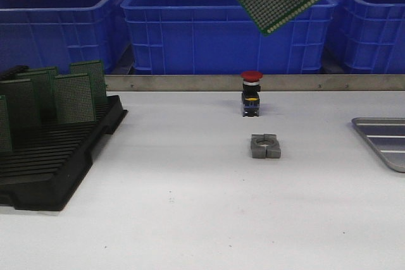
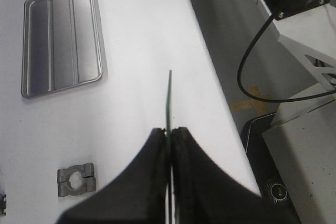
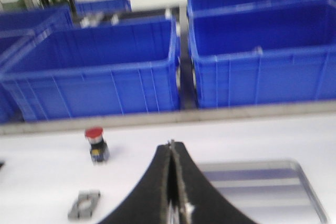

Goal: Place circuit board on tray

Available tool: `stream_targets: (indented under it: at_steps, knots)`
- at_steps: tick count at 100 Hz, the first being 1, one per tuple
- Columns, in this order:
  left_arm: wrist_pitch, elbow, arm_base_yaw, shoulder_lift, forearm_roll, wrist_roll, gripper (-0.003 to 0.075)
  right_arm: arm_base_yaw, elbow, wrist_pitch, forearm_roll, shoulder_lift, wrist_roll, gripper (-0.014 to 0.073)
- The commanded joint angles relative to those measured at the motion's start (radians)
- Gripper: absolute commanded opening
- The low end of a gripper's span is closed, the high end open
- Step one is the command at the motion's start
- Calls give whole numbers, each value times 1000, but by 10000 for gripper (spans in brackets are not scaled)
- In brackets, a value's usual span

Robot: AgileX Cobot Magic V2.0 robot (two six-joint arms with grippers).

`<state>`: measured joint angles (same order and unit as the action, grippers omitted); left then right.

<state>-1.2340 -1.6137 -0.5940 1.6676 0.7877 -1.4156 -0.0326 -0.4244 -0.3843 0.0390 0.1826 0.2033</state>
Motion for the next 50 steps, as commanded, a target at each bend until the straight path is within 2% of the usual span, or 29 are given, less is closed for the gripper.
stream_targets:
  at_steps: [1, 19, 50]
  knots:
    - [-41, -26, -8, -46, 65, 10, -8, -3, -116, -76, 12, 95, 4, -69]
    - [-41, -26, -8, -46, 65, 10, -8, -3, -269, -277, 12, 261, 4, -69]
    - [-41, -26, -8, -46, 65, 10, -8, -3, -293, -314, 12, 344, 3, -67]
